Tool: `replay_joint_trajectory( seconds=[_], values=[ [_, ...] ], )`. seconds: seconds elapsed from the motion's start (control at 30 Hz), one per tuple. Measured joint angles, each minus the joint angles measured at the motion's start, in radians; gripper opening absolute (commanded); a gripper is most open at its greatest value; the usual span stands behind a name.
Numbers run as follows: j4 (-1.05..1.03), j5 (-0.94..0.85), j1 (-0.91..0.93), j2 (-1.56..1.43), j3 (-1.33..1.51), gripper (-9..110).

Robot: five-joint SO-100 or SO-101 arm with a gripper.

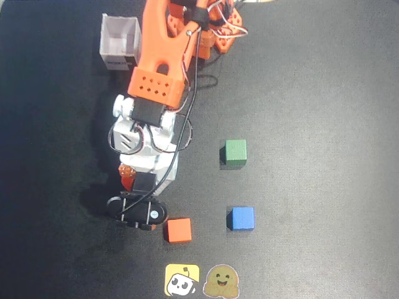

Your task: Put the purple cube on top of the yellow cube.

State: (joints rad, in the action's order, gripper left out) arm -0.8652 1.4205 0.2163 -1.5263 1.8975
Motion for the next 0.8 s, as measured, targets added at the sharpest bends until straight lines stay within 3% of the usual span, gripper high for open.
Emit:
replay_joint_trajectory(
  seconds=[0.8],
  values=[
    [0.009, 0.043, 0.000, 0.002, 0.000, 20]
  ],
)
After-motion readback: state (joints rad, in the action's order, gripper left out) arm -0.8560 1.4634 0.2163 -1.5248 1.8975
